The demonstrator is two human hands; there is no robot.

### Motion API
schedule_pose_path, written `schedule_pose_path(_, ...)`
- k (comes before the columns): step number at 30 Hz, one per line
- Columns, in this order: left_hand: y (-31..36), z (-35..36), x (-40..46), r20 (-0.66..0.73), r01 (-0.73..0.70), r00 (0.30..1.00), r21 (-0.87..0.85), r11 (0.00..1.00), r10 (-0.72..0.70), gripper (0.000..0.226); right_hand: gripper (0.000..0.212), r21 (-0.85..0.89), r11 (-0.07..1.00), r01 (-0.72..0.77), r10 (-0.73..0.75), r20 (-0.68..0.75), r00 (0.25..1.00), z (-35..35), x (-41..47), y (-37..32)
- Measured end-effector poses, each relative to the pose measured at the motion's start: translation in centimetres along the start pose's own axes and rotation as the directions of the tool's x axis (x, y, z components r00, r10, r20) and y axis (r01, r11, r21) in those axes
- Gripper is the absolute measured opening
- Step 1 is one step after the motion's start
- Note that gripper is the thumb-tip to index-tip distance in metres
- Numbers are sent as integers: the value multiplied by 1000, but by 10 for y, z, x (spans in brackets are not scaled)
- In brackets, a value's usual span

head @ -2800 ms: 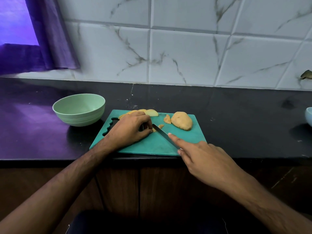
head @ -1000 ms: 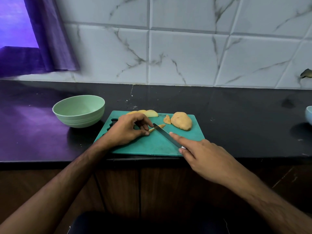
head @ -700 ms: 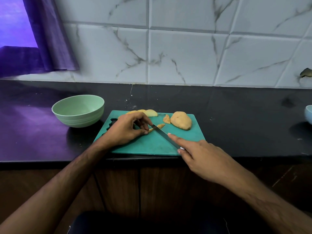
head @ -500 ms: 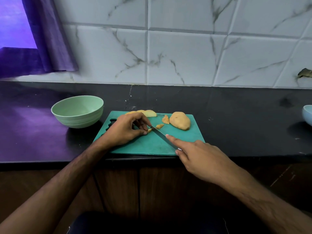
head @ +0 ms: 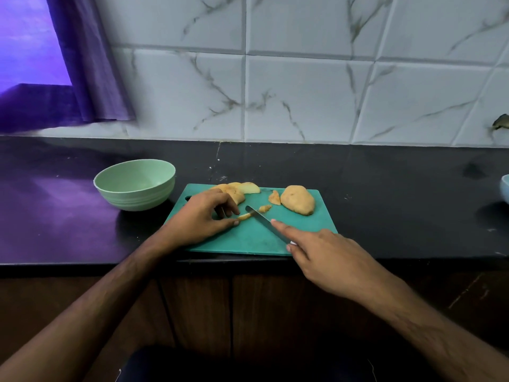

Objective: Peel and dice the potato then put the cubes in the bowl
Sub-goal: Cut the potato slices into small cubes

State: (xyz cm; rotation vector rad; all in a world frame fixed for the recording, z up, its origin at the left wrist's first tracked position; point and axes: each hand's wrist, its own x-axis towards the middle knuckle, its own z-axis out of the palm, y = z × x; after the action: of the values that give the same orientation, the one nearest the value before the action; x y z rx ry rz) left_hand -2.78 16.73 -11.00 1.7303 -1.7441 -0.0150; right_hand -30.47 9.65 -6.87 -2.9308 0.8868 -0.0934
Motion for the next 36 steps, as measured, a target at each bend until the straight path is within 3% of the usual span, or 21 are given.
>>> schedule_pose_path(9, 2, 1, 5, 17, 59, 998, -36, 998, -58, 13, 52, 27, 1000, -10, 8, 72, 997, -3, 1, 1)
schedule_pose_path(15, 4, 1, 4, 10, 44, 999, -16, 999, -44, 19, 52, 15, 1000, 3, -3, -39, 999, -22, 3, 2)
schedule_pose_path(33, 3, 1, 4, 31, 47, 998, -22, 999, -46, 14, 51, 16, 1000, -2, 1, 79, 997, -7, 7, -11)
schedule_pose_path(36, 3, 1, 4, 31, 55, 998, -17, 998, -54, 16, 51, 16, 1000, 12, -12, 38, 999, -16, 10, -9)
